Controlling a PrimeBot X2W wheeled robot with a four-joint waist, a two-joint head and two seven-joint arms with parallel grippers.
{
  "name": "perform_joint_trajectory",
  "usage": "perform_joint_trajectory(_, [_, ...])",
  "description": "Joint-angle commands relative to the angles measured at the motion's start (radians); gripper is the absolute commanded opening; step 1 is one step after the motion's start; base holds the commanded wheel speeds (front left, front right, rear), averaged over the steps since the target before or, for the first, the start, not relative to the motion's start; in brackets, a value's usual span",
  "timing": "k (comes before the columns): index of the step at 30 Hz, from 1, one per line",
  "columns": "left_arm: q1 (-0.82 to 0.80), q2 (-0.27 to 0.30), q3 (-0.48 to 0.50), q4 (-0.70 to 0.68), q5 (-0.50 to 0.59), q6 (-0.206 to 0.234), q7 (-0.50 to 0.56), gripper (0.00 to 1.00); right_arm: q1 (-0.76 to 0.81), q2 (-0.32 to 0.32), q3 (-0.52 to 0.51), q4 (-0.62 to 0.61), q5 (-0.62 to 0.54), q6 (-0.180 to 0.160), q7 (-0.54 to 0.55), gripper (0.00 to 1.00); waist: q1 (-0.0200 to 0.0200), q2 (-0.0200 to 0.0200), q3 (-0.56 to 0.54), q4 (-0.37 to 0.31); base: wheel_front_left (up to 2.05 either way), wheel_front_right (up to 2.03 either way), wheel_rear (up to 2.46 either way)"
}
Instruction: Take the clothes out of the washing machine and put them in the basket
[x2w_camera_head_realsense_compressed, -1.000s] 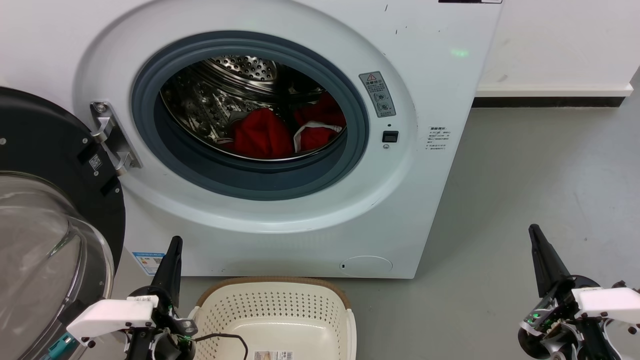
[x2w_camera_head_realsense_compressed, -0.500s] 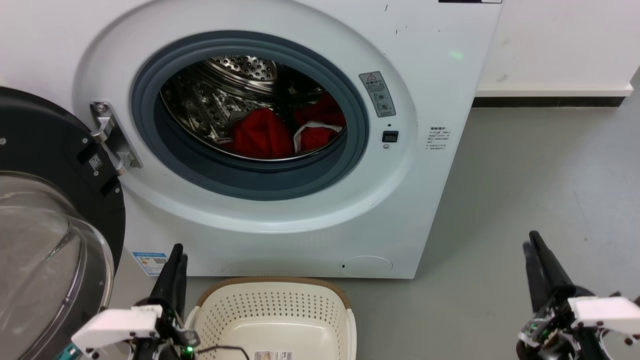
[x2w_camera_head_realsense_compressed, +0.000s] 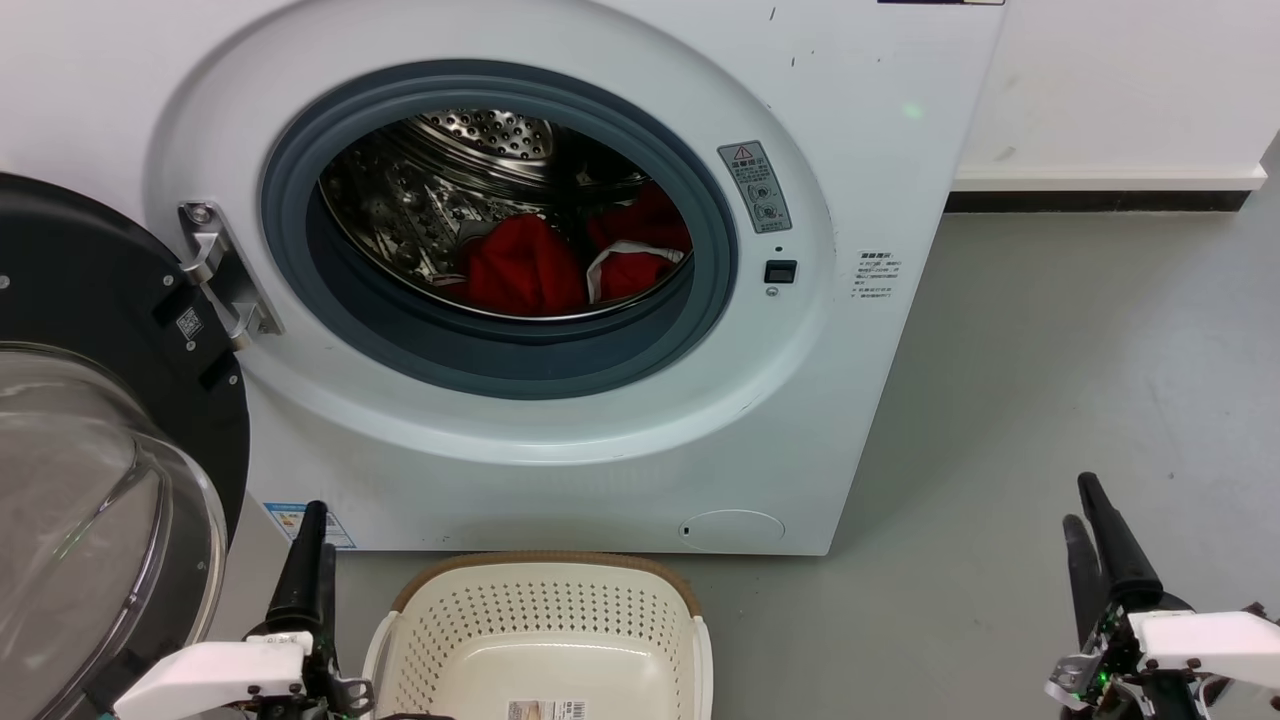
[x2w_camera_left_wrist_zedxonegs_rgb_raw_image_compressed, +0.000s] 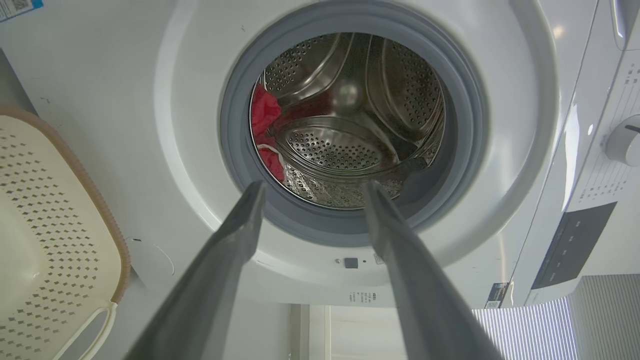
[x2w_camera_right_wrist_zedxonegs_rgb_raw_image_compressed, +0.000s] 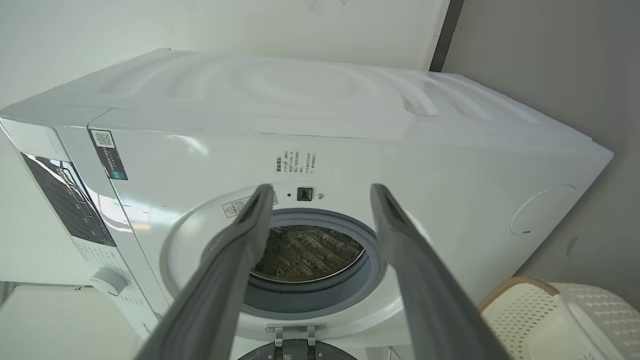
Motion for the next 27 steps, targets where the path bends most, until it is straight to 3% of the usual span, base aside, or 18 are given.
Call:
perform_joint_trajectory(1, [-0.014,0.002,0.016,-0.018,0.037,0.003,-0.011,1.0,-0.011,-0.004,-0.012,-0.014,-0.051,0.0,-0.011,1.0,0.0,0.0,0.0,0.0,0.0,0.0,0.0])
perform_joint_trajectory(6, [-0.017,0.003,0.045,-0.035,0.111,0.02,-0.033,1.0,-0.019,-0.004,-0.015,-0.02,-0.179,0.0,-0.033,1.0,0.0,0.0,0.001,-0.002,0.0,0.0,0.0])
perform_joint_trajectory(14, [-0.018,0.003,0.072,-0.118,0.255,0.061,-0.065,1.0,-0.022,-0.005,-0.039,-0.112,-0.48,0.0,-0.065,1.0,0.0,0.0,0.005,-0.003,0.0,0.0,0.0])
perform_joint_trajectory(27, [0.012,0.004,-0.018,-0.263,0.541,0.123,-0.112,1.0,-0.014,-0.005,0.017,-0.268,-0.87,0.0,-0.112,1.0,0.0,0.0,0.017,-0.005,0.0,0.0,0.0])
